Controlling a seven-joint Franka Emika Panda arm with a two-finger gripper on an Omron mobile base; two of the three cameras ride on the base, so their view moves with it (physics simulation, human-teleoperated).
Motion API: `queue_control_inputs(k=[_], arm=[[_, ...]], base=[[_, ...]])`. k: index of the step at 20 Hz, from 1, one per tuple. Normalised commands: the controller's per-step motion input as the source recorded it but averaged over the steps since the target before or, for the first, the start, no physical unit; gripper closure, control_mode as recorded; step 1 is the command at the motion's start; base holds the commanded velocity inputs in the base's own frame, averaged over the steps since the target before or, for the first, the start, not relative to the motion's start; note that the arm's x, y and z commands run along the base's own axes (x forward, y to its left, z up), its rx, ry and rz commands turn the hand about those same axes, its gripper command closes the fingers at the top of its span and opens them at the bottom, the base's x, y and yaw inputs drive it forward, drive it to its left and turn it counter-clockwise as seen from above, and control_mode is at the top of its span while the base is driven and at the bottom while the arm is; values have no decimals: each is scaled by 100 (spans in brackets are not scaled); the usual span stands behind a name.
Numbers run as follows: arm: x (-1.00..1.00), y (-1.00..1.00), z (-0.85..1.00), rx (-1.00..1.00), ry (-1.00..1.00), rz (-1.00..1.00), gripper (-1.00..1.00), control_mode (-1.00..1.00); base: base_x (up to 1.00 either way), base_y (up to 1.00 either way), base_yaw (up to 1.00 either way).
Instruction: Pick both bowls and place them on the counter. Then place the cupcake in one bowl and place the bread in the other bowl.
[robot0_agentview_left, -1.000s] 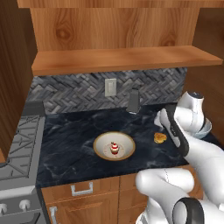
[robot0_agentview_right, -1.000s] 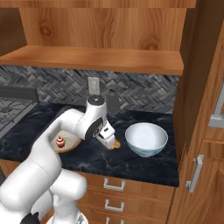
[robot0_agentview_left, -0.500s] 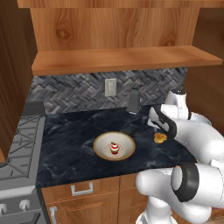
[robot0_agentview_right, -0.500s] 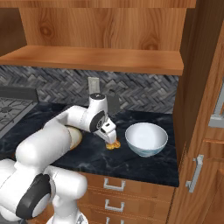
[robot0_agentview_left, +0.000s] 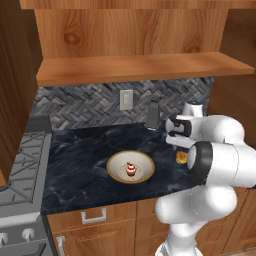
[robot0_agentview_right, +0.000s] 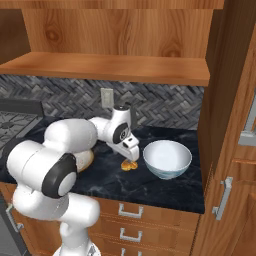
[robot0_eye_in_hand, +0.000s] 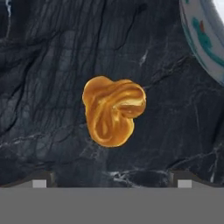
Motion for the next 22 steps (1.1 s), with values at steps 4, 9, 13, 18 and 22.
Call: queue_control_inputs(k=[4, 9, 13, 18, 22], arm=[[35, -8, -22, 0, 12, -2, -100, -100], [34, -6, -28, 0, 12, 0, -100, -100], [19, -7, -31, 0, 12, 0, -100, -100], [0, -11, -29, 0, 10, -1, -100, -100], [-1, -1, -16, 0, 7, 0, -100, -100]], base=[[0, 0, 0], [0, 0, 0], [0, 0, 0], [0, 0, 0], [0, 0, 0]])
